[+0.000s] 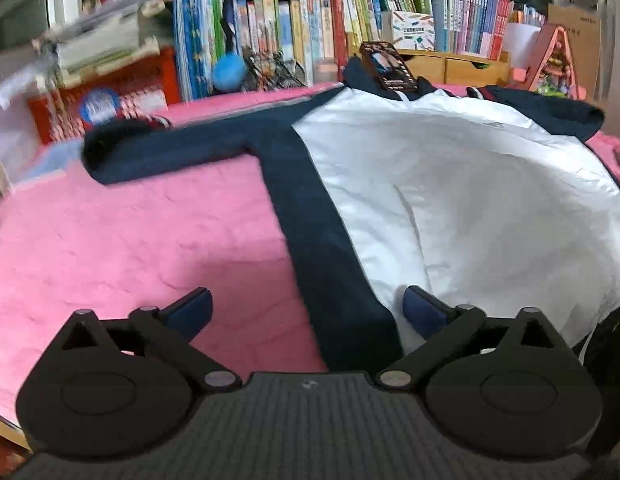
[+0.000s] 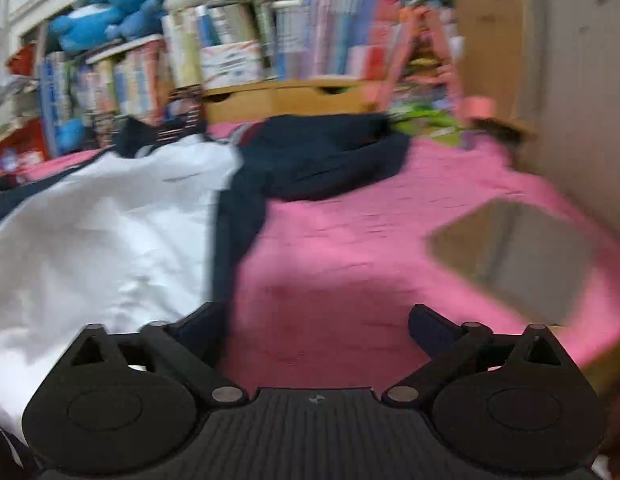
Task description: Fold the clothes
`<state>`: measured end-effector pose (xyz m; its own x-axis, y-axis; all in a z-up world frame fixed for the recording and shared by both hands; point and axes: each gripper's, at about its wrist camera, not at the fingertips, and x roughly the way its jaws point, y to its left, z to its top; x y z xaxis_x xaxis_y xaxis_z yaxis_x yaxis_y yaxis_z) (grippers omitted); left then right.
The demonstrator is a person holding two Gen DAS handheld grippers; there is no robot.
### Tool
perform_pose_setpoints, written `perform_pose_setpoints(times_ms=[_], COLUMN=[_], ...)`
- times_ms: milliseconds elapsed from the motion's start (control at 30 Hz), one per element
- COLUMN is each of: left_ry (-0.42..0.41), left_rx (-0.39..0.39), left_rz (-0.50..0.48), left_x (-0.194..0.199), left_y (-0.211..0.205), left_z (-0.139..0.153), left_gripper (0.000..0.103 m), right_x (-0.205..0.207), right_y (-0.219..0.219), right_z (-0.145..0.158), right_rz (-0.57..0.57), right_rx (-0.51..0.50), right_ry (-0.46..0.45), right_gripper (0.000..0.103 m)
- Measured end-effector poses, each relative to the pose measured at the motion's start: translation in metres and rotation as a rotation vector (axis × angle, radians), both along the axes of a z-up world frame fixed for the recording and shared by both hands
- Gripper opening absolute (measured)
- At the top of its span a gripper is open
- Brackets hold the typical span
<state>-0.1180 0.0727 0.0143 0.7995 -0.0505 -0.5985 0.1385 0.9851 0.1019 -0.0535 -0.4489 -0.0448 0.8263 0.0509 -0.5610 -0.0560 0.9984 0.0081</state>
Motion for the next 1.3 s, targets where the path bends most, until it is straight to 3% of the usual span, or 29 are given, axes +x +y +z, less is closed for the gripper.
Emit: perform_pose_setpoints(times_ms=[67,167,333,467,533,600,633,667,700,733,833,867,967,1000,1033,1233,1300], left_ry=[-0.037,-0.090,-0.100,-0.061,-0.036,-0.002,0.013,0.026,0.039,0.051,0.045,0.043,0.036,0.034,0.033,0.035,0.033], left_rx=[0.023,0.033,0.037,0.121,0.088,0.028,0.000,-0.023,-0.046,-0.069,-0.056,-0.055,-0.053,-0.051,-0.051,-0.062,-0.062], left_rz=[-0.042,-0.105,-0.216,-0.191,-0.183,-0.177,-0.168,-0.157,-0.146,-0.135,-0.133,-0.131,-0.125,-0.125,-0.125,-0.128,-0.129], left_x=[0.009,0.040,0.099,0.140,0.145,0.150,0.151,0.153,0.154,0.155,0.153,0.153,0.151,0.151,0.150,0.152,0.152], left_y=[-0.011,-0.039,-0.093,-0.119,-0.111,-0.099,-0.094,-0.090,-0.086,-0.082,-0.084,-0.085,-0.086,-0.086,-0.086,-0.085,-0.086], left_z=[0.015,0.033,0.022,-0.008,-0.020,-0.027,-0.028,-0.028,-0.029,-0.030,-0.030,-0.030,-0.029,-0.029,-0.029,-0.029,-0.029], left_gripper=[0.096,0.096,0.085,0.081,0.083,0.090,0.097,0.099,0.101,0.101,0.101,0.101,0.101,0.101,0.101,0.101,0.101], right_x=[-0.012,-0.011,0.026,0.080,0.107,0.123,0.130,0.138,0.150,0.171,0.240,0.260,0.302,0.302,0.295,0.247,0.225], right_y=[0.013,0.046,0.110,0.127,0.110,0.098,0.094,0.092,0.097,0.104,0.125,0.131,0.134,0.128,0.118,0.054,0.003], right_z=[0.011,0.026,0.036,0.023,0.020,0.038,0.051,0.062,0.069,0.072,0.056,0.047,0.017,0.020,0.030,0.091,0.115], right_rz=[0.050,0.158,0.370,0.295,0.141,0.063,0.052,0.044,0.056,0.070,0.087,0.086,0.029,0.015,-0.022,-0.258,-0.441], right_rx=[-0.015,0.041,0.086,-0.079,-0.150,-0.176,-0.183,-0.194,-0.223,-0.262,-0.315,-0.333,-0.325,-0.285,-0.301,-0.387,-0.380], right_ry=[-0.056,-0.103,-0.052,-0.009,0.045,-0.016,-0.070,-0.123,-0.167,-0.181,-0.069,-0.020,0.168,0.161,0.130,-0.056,-0.104], right_gripper=[0.097,0.088,0.077,0.077,0.072,0.073,0.077,0.094,0.103,0.103,0.102,0.099,0.045,0.021,0.012,0.007,0.009])
